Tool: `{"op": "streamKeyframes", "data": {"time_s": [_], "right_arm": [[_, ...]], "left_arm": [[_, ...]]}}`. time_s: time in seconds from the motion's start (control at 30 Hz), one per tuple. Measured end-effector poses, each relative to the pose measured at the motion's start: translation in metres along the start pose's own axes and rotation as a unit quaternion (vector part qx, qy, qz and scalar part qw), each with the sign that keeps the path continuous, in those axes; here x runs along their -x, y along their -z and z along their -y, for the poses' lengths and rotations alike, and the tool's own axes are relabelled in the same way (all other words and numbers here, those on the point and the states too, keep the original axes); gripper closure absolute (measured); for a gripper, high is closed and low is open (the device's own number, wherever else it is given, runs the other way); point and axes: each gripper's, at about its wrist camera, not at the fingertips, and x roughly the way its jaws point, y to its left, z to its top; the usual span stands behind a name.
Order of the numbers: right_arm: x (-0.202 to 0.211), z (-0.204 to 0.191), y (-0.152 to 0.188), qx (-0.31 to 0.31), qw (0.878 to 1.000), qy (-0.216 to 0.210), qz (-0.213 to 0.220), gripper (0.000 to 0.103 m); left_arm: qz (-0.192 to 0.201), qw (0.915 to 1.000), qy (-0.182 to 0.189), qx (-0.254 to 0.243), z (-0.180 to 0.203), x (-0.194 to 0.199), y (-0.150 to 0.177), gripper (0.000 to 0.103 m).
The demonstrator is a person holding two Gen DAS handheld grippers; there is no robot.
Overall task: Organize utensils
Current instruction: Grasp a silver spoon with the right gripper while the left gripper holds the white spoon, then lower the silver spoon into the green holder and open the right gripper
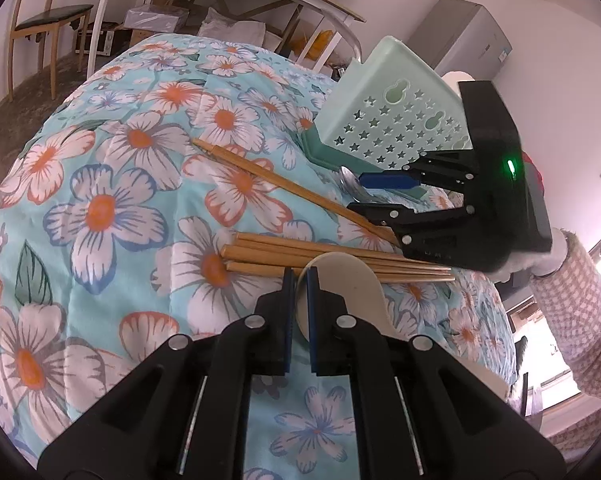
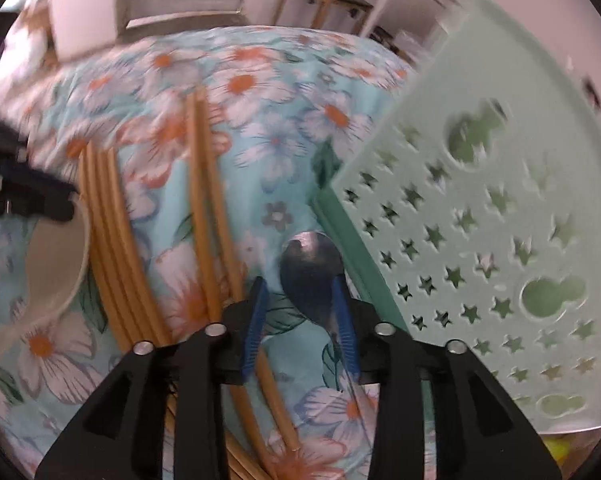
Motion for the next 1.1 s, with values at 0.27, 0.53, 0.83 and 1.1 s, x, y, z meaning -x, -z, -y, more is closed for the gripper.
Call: {"op": "streamKeyframes", "data": {"time_s": [0.27,0.53,0.83,1.1], "right_arm": [[-0.005,0.022,0.004,-0.100,0.993,-0.059,0.013,0.066],[0.011,0.004,0.011,-0.111,0.993,0.000,0.044,0.093],[0.058,-0.022,0.024,-0.111,0.987,0.067,0.092,0.098],[0.135,0.005,0.055,-0.192,0.964,0.053,0.177,0.100]], "left_arm": [[0.004,1.0000,0.004,0.006,0.000,0.000,-0.001,0.099],[0.005,1.0000,0.003,0.007,-0.001,0.000,-0.001,0.099],[-0.002,0.9999,-0.013,0.004,-0.001,-0.005,-0.001,0.098],[0.016,0.9997,-0.018,-0.004,0.009,0.003,-0.003,0.099]]}}
